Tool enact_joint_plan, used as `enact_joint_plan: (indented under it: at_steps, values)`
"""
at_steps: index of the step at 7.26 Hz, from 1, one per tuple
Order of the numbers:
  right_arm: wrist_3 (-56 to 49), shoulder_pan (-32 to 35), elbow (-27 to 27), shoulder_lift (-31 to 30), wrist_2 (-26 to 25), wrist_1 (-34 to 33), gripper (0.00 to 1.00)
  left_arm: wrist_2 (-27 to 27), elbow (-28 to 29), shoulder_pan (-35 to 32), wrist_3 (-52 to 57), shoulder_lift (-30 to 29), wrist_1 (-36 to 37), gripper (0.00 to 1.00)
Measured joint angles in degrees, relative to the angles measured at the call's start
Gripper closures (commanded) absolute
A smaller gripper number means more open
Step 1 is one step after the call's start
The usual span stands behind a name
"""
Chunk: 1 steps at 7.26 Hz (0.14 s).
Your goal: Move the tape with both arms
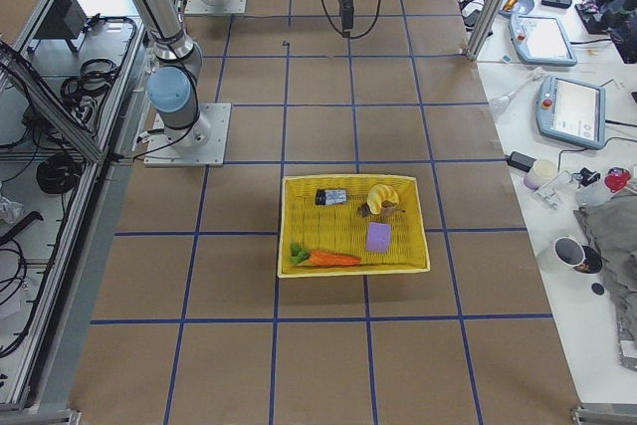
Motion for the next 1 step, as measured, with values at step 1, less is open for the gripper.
enact_joint_plan:
  at_steps: [1]
  values:
    - [-0.2, 0.0, 0.0, 0.0, 0.0, 0.0, 0.00, -0.1, 0.1, 0.0, 0.0, 0.0, -0.2, 0.00]
